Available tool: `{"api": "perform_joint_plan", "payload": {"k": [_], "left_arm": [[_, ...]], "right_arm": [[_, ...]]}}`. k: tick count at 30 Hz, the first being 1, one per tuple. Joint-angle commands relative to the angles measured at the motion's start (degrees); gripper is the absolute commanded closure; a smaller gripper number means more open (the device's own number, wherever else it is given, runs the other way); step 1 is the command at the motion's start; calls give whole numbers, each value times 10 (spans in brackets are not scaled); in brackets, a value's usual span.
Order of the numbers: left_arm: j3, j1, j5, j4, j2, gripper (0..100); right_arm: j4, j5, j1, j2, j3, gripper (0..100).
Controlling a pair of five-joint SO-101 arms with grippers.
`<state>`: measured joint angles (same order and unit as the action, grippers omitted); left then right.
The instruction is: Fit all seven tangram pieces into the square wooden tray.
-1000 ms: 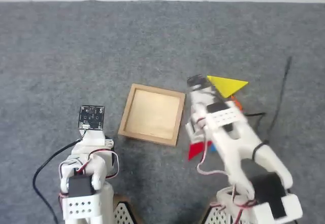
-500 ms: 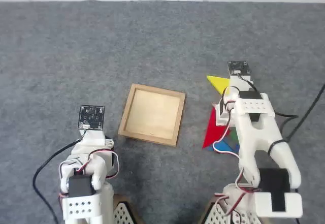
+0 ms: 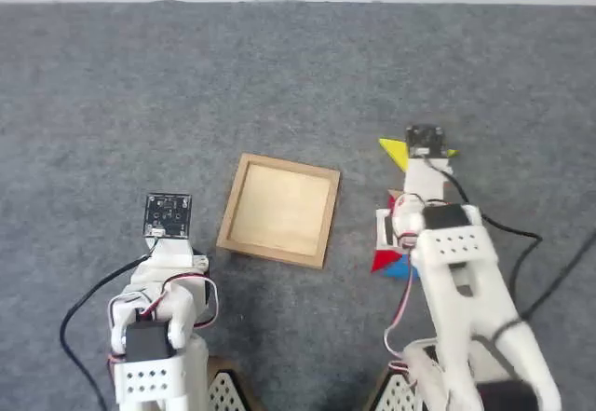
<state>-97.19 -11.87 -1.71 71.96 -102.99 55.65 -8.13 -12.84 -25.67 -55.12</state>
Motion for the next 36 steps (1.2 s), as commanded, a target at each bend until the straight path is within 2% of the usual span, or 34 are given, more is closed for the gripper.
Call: {"api": "perform_joint_plan", "payload": {"k": [1,4,9,20,25,36], "left_arm": [[7,-3,10,3,-11,982],[7,-3,10,3,-11,982],[7,-3,10,3,-11,982],[7,-3,10,3,-11,982],[7,-3,10,3,-11,982],[7,-3,10,3,-11,982]], "right_arm": [[-8,-62,-18,102,73,723],[-8,-105,-7,188,124,719],[-3,-109,4,302,194,720],[-2,-105,7,320,226,757],[2,-17,3,274,226,728],[12,115,1,199,224,721]]}}
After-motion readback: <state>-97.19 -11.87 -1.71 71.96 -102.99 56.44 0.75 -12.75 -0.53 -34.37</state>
